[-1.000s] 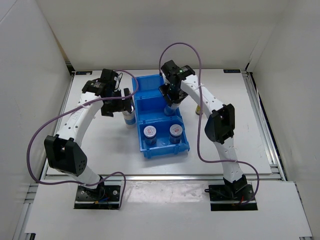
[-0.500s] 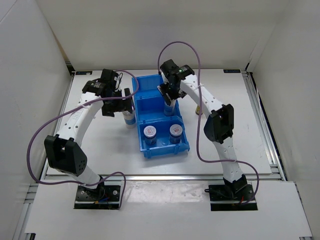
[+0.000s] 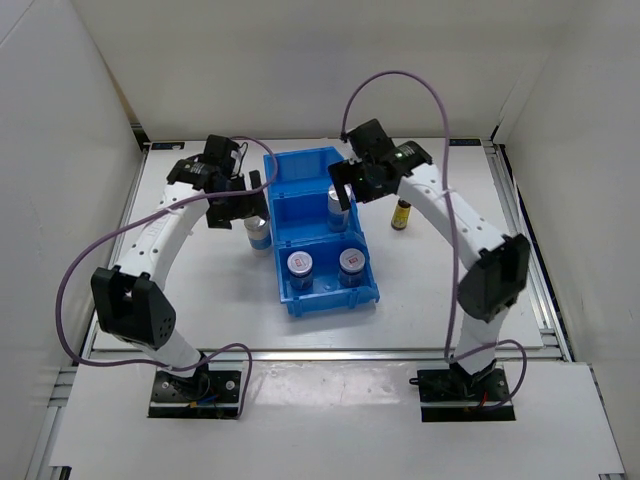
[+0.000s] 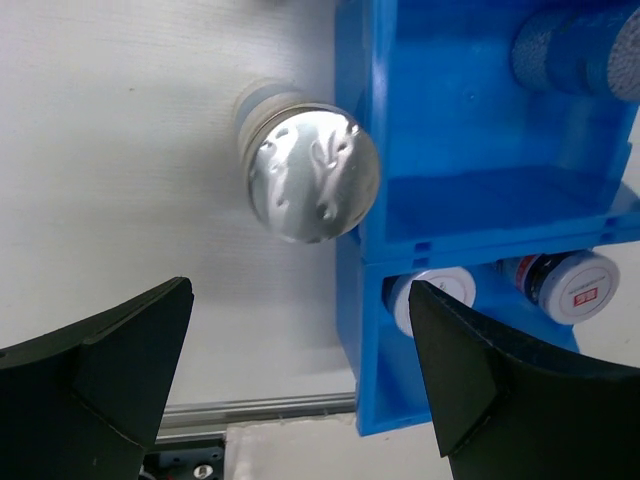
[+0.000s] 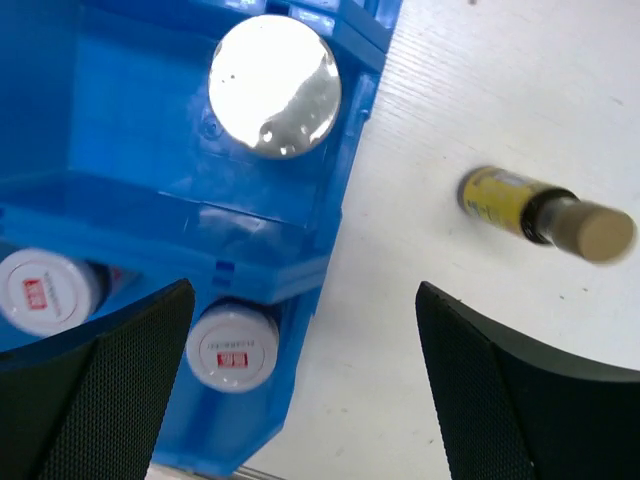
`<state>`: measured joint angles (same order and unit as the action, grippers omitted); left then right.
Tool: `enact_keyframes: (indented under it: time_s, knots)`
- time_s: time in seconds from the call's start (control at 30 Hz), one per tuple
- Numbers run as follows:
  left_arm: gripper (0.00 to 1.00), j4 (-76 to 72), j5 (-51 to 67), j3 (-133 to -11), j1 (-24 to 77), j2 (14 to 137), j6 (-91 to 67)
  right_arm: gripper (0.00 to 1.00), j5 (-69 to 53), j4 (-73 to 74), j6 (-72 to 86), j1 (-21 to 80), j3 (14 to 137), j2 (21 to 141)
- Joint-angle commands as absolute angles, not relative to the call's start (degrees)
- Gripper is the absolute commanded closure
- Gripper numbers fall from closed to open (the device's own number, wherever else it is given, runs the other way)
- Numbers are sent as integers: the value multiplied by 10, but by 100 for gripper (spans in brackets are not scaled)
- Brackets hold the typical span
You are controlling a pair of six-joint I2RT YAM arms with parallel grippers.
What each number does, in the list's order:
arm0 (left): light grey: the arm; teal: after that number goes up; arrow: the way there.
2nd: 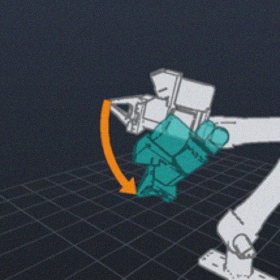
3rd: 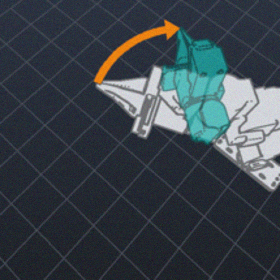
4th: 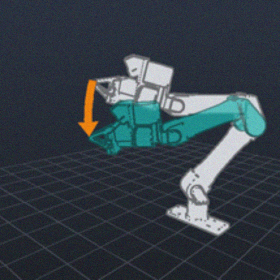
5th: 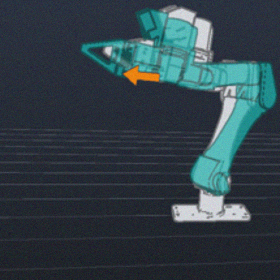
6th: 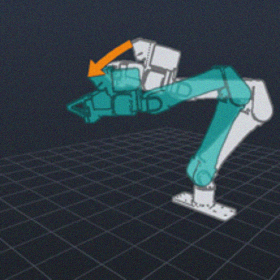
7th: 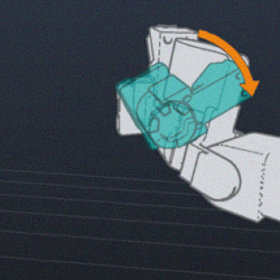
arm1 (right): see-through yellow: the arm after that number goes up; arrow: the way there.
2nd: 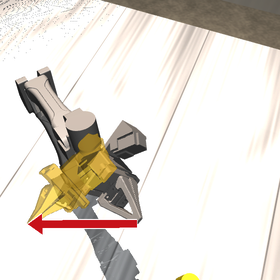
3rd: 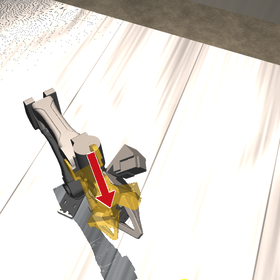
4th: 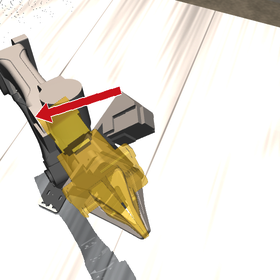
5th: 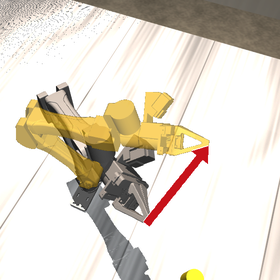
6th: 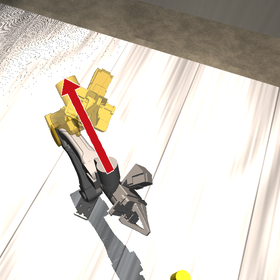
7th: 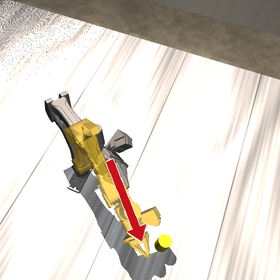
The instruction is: Organize the condiment bottles
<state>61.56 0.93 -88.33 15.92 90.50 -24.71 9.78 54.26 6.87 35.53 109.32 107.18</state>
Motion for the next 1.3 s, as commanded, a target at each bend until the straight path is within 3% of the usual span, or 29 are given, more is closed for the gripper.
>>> enact_keyframes:
  time_s: [0.0, 0.43, 0.57, 0.7, 0.9, 1.27]
  knots:
    - [0, 599, -3, -910, 185, 916, -274, 6, 94, 495, 112, 355, 1035, 1009]
    - [7, 592, -87, -933, 195, 1019, -292, 6, 69, 490, 123, 355, 888, 835]
    - [18, 592, -93, -945, 195, 1031, -292, 6, 64, 490, 123, 355, 864, 803]
    - [38, 592, -93, -955, 195, 1025, -292, 6, 50, 518, 128, 355, 859, 779]
    - [88, 630, -93, -994, 195, 1005, -306, 6, 56, 588, 141, 355, 891, 741]
    - [88, 777, -117, -1221, 275, 987, -323, 6, 87, 681, 177, 355, 923, 693]
